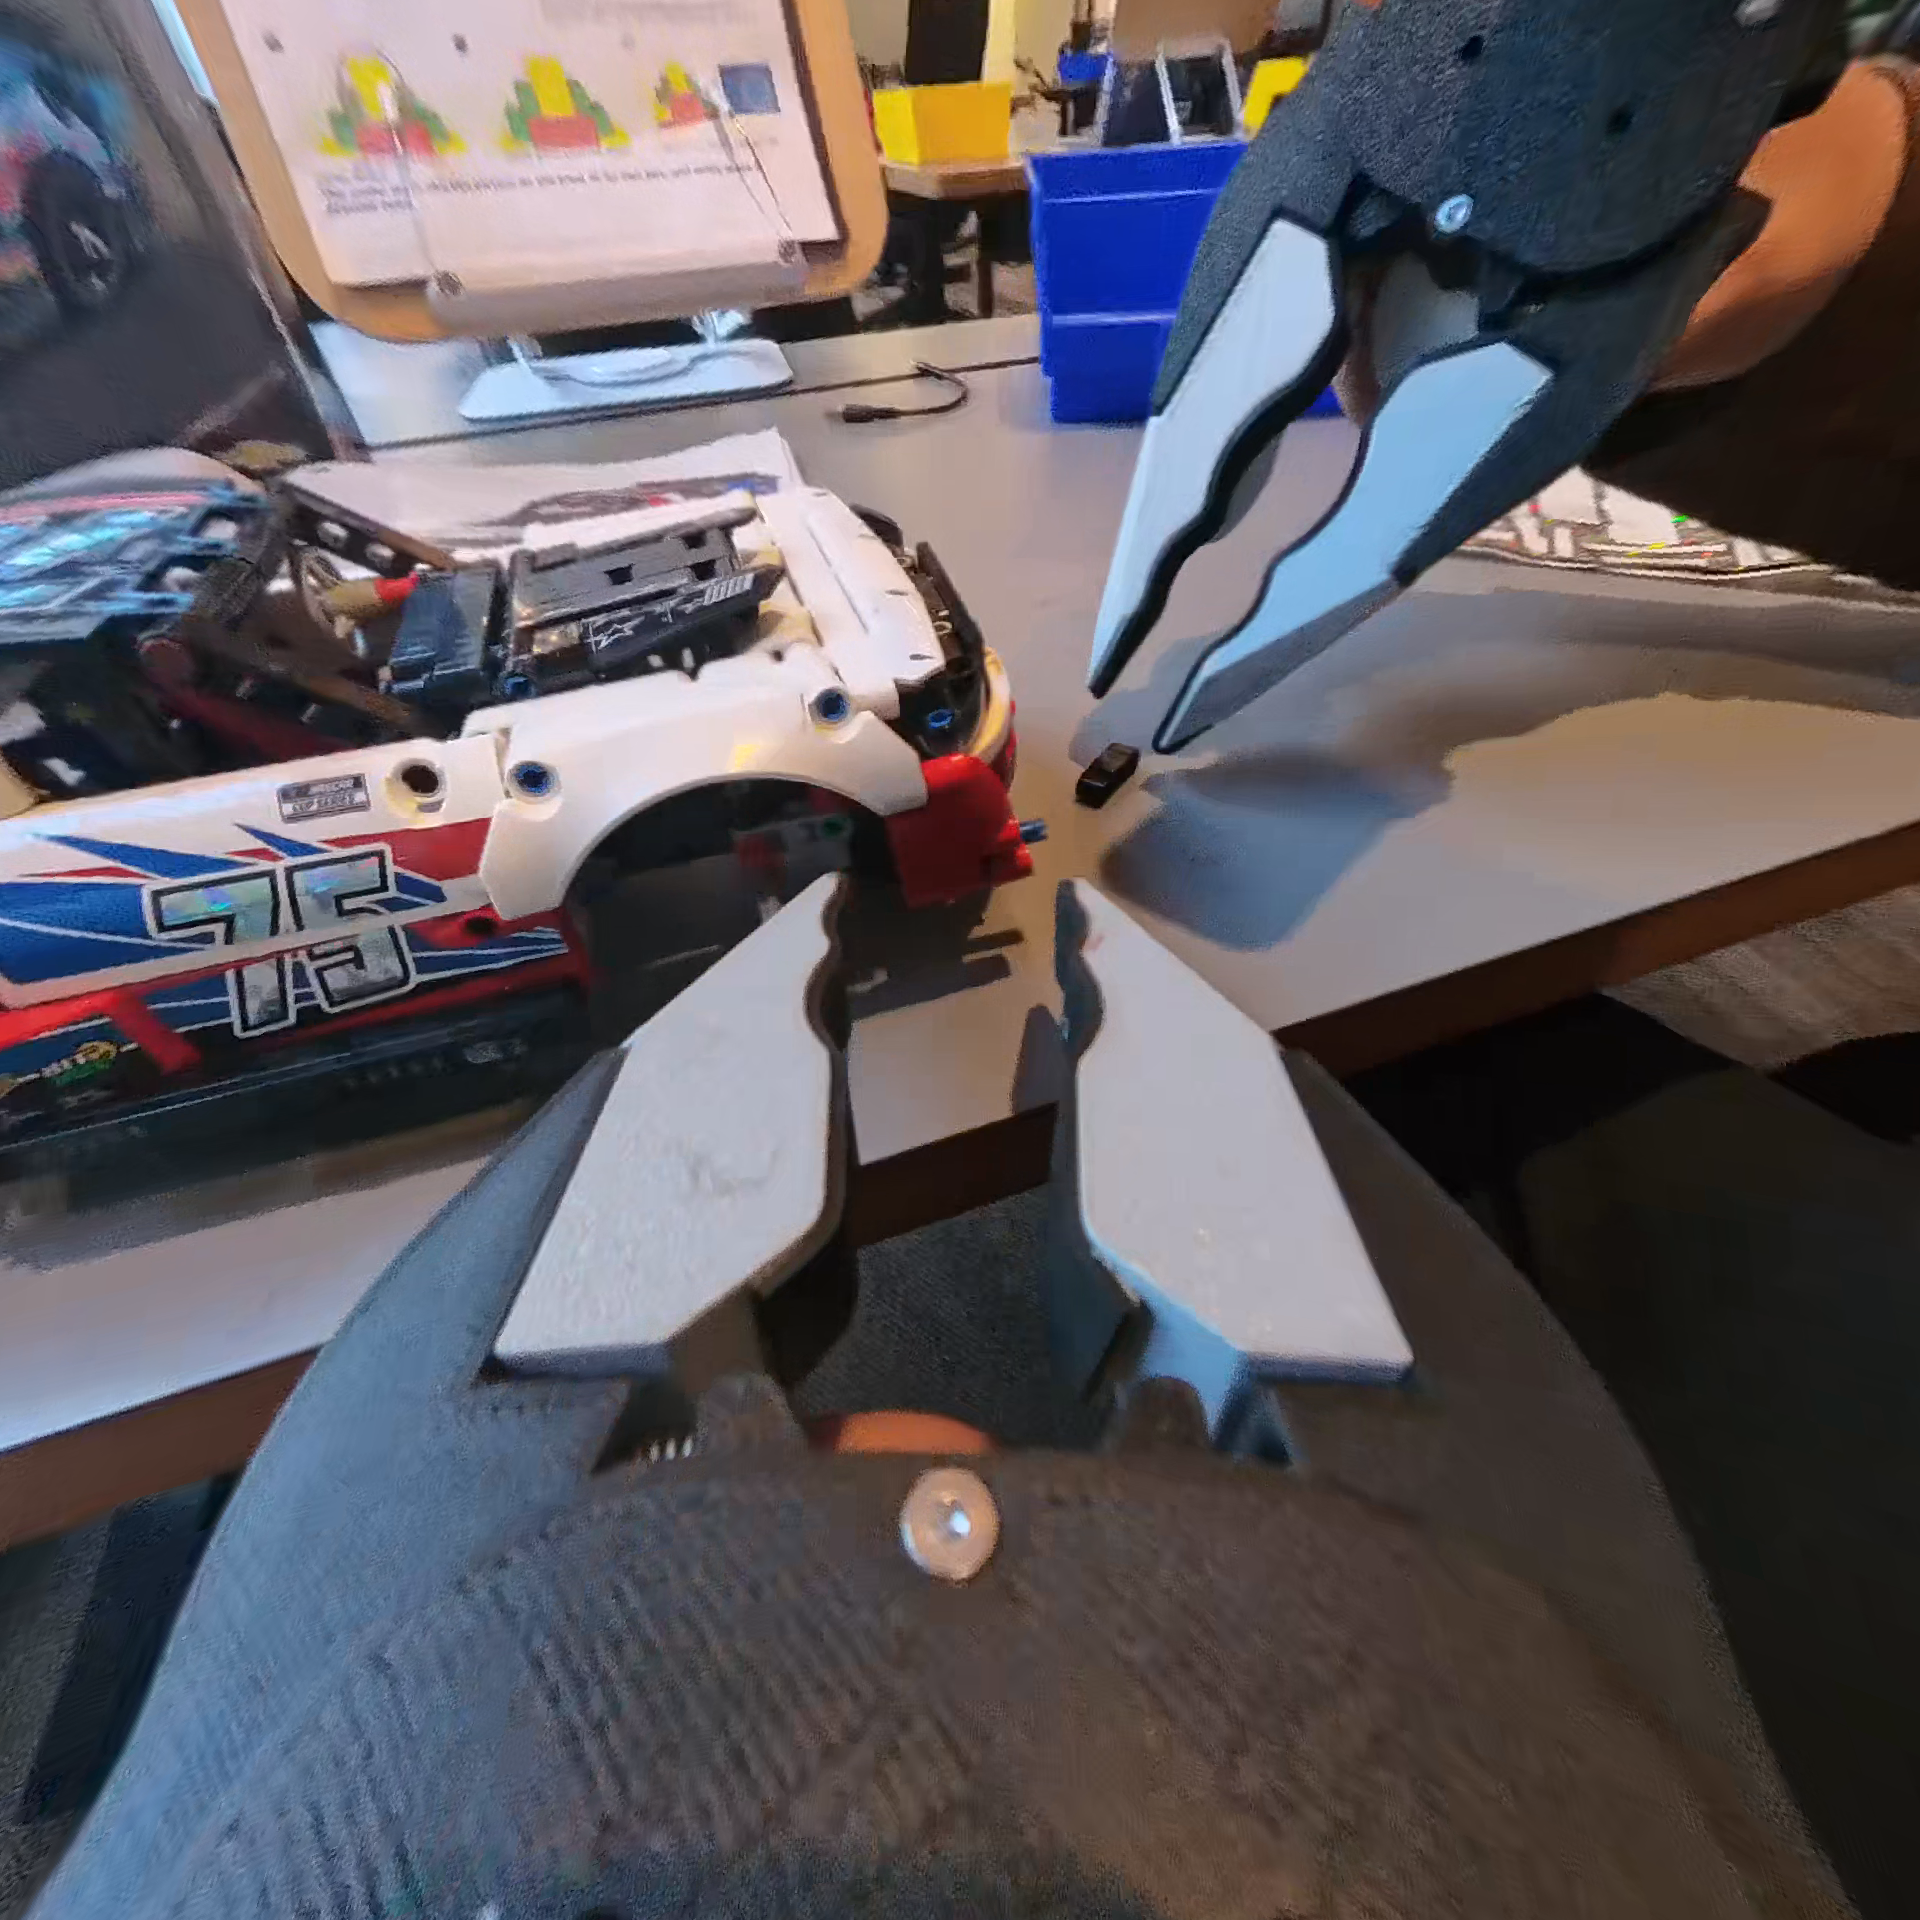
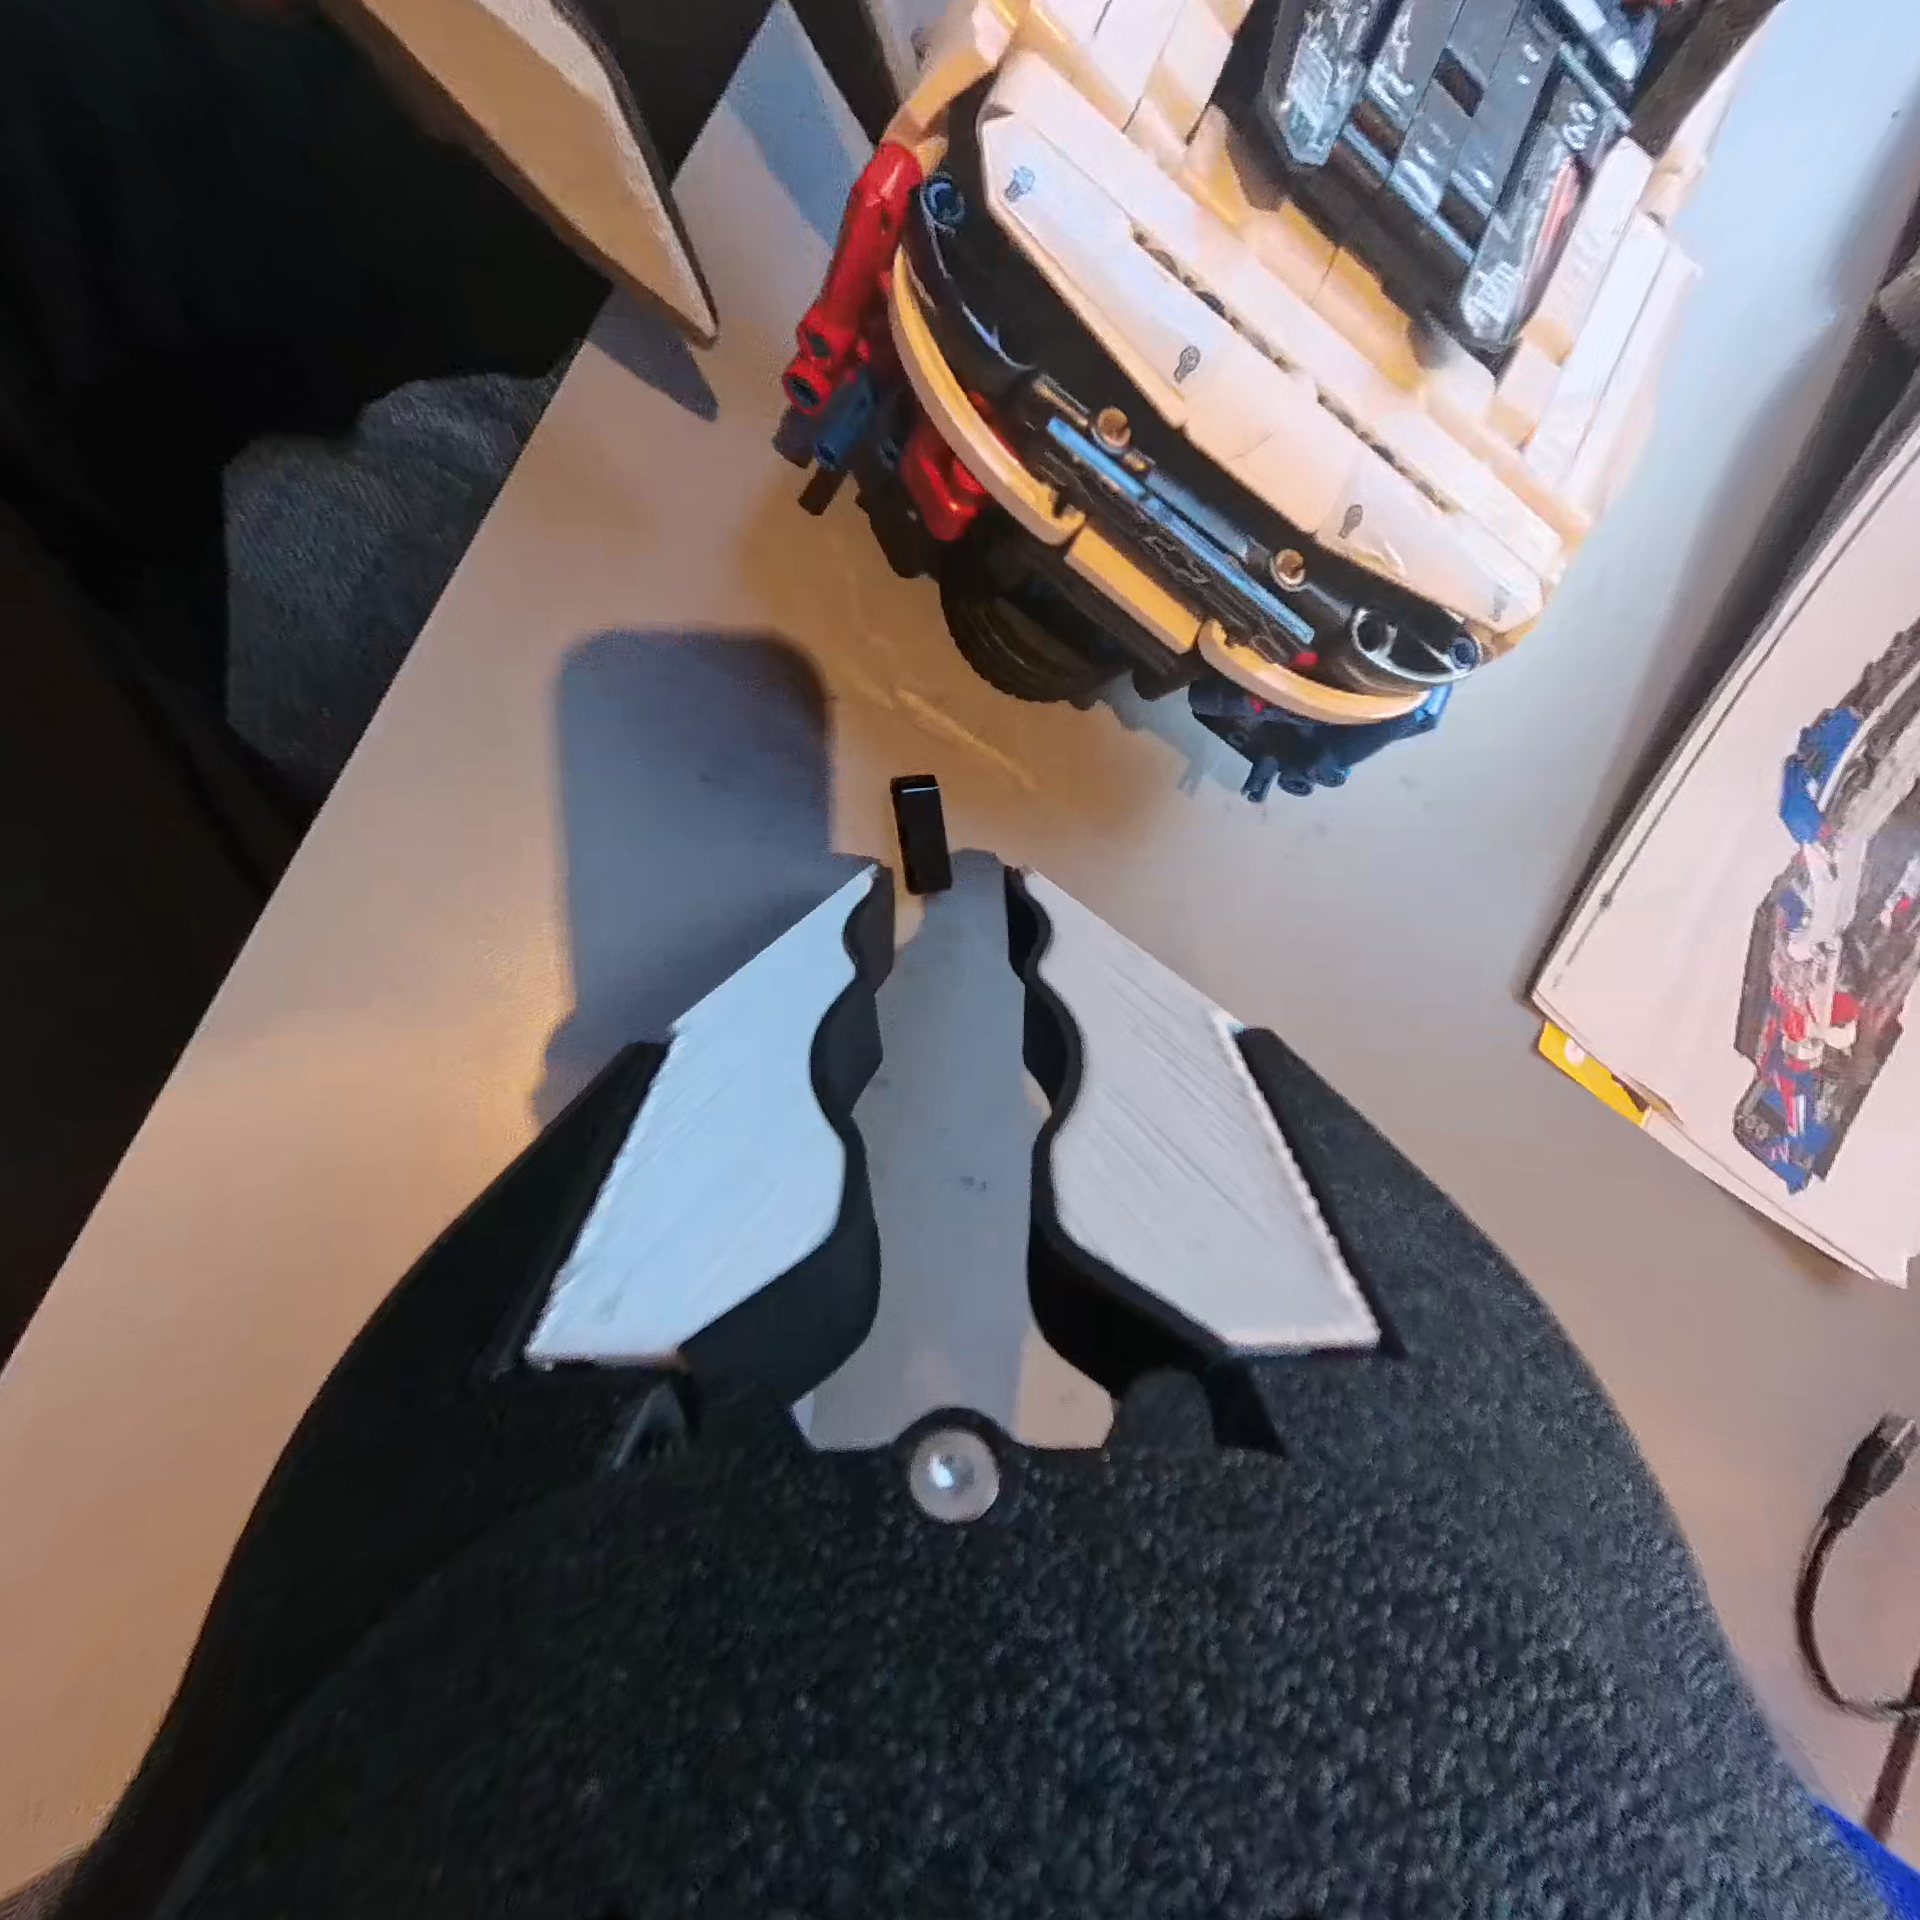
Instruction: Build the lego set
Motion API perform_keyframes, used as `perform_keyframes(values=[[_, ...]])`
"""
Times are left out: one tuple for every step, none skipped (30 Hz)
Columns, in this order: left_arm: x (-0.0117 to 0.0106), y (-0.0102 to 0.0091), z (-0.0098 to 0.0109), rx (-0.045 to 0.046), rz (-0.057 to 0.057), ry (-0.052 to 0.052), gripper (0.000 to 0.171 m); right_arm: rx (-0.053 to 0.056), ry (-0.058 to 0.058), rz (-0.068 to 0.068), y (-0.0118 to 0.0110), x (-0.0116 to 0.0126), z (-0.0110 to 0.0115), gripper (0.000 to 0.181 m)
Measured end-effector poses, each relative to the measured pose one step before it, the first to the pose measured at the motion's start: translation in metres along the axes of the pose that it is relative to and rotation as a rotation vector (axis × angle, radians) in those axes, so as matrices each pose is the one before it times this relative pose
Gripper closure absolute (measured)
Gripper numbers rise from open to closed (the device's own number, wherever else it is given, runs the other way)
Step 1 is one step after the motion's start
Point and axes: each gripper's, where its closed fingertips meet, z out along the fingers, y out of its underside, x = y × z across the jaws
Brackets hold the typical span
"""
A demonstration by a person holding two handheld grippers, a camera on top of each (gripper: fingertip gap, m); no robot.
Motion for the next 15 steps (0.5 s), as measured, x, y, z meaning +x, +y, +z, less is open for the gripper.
perform_keyframes(values=[[-0.00023,-0.00089,-0.00005,-0.00438,-0.0106,0.0107,0.135,0.0022,-0.0165,-0.0030,-0.00074,-0.00137,0.00128,0.161],[-0.00164,-0.00056,-0.00070,-0.00064,0.0039,-0.0065,0.136,0.0036,-0.0174,0.0045,-0.00073,-0.00072,0.00206,0.162],[-0.00244,-0.00091,-0.00152,0.00902,0.0150,-0.0191,0.137,-0.0051,-0.0206,0.0120,0.00100,-0.00046,0.00271,0.161],[-0.00016,-0.00125,-0.00157,0.01874,0.0270,-0.0105,0.137,-0.0068,-0.0200,0.0191,0.00141,0.00006,0.00254,0.161],[0.00245,0.00060,-0.00116,0.01094,0.0388,-0.0016,0.137,0.0071,-0.0182,0.0252,-0.00065,-0.00004,0.00082,0.163],[0.00409,0.00242,-0.00037,-0.00420,0.0398,0.0050,0.137,0.0144,-0.0143,0.0256,-0.00142,-0.00057,-0.00040,0.175],[0.00572,0.00227,-0.00002,-0.01152,0.0324,0.0151,0.134,0.0110,-0.0070,0.0193,-0.00070,-0.00136,-0.00087,0.175],[0.00638,0.00078,0.00059,-0.01046,0.0257,0.0233,0.130,0.0192,-0.0060,0.0196,-0.00140,-0.00268,-0.00164,0.175],[0.00551,-0.00217,0.00056,-0.00193,0.0226,0.0222,0.127,0.0290,-0.0130,0.0272,-0.00226,-0.00406,-0.00237,0.175],[0.00595,-0.00592,0.00022,0.01376,0.0349,0.0268,0.126,0.0354,-0.0229,0.0327,-0.00306,-0.00552,-0.00267,0.175],[0.00564,-0.00750,-0.00002,0.01833,0.0572,0.0234,0.128,0.0404,-0.0320,0.0333,-0.00363,-0.00670,-0.00294,0.175],[0.00027,-0.00590,0.00046,0.00337,0.0756,-0.0104,0.132,0.0399,-0.0325,0.0352,-0.00350,-0.00598,-0.00261,0.175],[-0.00095,-0.00396,0.00194,-0.00672,0.0865,-0.0153,0.134,0.0358,-0.0380,0.0353,-0.00294,-0.00595,-0.00216,0.175],[0.00237,-0.00222,0.00333,-0.01179,0.0863,0.0100,0.135,0.0322,-0.0470,0.0309,-0.00226,-0.00695,-0.00145,0.176],[0.00313,-0.00112,0.00409,-0.01282,0.0803,0.0147,0.135,0.0275,-0.0442,0.0249,-0.00153,-0.00634,-0.00062,0.176]])
